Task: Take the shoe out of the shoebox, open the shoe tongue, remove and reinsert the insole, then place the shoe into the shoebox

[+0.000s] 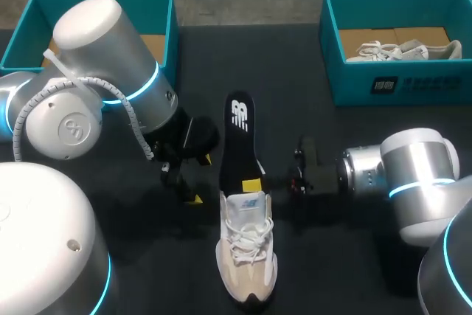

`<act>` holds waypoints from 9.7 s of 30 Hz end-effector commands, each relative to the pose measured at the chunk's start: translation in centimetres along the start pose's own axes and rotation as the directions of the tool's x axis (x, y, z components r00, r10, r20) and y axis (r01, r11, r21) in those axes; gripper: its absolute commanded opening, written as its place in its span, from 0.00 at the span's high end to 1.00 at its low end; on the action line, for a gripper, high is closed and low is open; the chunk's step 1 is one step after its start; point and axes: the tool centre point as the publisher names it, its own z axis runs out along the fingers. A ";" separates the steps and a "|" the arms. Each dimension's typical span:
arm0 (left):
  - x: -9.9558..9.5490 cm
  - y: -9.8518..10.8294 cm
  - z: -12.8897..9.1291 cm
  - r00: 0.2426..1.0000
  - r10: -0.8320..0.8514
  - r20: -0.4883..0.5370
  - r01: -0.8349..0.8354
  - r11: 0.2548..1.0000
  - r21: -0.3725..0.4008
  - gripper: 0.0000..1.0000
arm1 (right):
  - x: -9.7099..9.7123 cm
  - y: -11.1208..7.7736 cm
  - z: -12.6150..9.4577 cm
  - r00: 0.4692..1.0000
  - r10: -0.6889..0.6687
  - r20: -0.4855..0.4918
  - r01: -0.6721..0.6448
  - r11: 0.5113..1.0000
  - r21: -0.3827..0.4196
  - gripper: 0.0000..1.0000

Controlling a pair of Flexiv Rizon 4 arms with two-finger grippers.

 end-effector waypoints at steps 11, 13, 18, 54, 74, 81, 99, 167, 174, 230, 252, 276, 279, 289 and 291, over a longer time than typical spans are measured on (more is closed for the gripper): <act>0.0 0.0 0.2 1.000 0.000 0.002 0.000 1.000 -0.001 0.00 | -0.3 0.1 0.1 1.000 -0.007 0.009 0.007 1.000 0.003 1.00; 0.0 0.0 0.2 1.000 0.000 0.002 0.000 1.000 -0.001 0.00 | -0.3 0.2 0.0 1.000 -0.013 0.006 0.013 1.000 0.006 1.00; 0.0 0.0 0.2 1.000 0.000 0.002 0.000 1.000 -0.001 0.00 | -0.4 0.4 -0.2 1.000 -0.024 0.002 0.024 1.000 0.005 1.00; 0.0 0.0 0.2 1.000 0.000 0.002 0.000 1.000 -0.001 0.00 | 0.0 2.8 -0.4 0.992 -0.124 -0.013 0.125 0.992 0.017 0.78; 0.0 0.0 0.2 1.000 0.000 0.002 0.000 1.000 -0.001 0.00 | -0.2 4.9 0.0 0.989 -0.146 -0.009 0.147 0.989 0.037 0.78; 0.0 0.0 0.2 1.000 0.000 0.002 0.000 1.000 -0.001 0.00 | -0.4 5.3 0.0 0.988 -0.151 -0.008 0.151 0.988 0.025 0.82; 0.0 0.0 0.2 1.000 0.000 0.002 0.000 1.000 -0.001 0.00 | -0.8 4.5 -0.5 0.993 -0.118 -0.010 0.118 0.993 -0.021 1.00; 0.0 0.0 0.2 1.000 0.000 0.002 0.000 1.000 -0.001 0.00 | 1.0 3.3 0.3 0.999 -0.023 0.043 0.022 1.000 0.013 0.80; 0.0 0.0 0.2 1.000 0.000 0.002 0.000 1.000 -0.001 0.00 | 0.8 4.0 -0.1 0.998 -0.025 0.050 0.024 1.000 0.011 0.84; 0.0 0.0 0.2 1.000 0.000 0.002 0.000 1.000 -0.001 0.00 | 1.2 1.4 0.8 0.989 0.103 0.102 -0.103 0.995 -0.010 0.73; 0.0 0.0 0.2 1.000 0.000 0.002 0.000 1.000 -0.001 0.00 | 0.0 3.6 0.0 0.979 0.147 0.140 -0.147 0.989 -0.014 1.00; 0.0 0.0 0.2 1.000 0.000 0.002 0.000 1.000 -0.001 0.00 | 0.4 -1.0 0.9 0.958 0.246 0.144 -0.246 0.969 -0.022 1.00; 0.0 0.0 0.2 1.000 0.000 0.002 0.000 1.000 -0.001 0.00 | 0.6 -0.5 0.9 0.964 0.216 0.152 -0.215 0.976 -0.022 0.76; 0.0 0.0 0.2 1.000 0.000 0.002 0.000 1.000 -0.001 0.00 | 1.6 1.6 0.6 0.971 0.132 0.198 -0.131 0.991 -0.021 0.69; 0.0 0.0 0.2 1.000 0.000 0.002 0.000 1.000 -0.001 0.00 | 1.7 1.9 0.5 0.969 0.131 0.207 -0.129 0.991 -0.022 0.69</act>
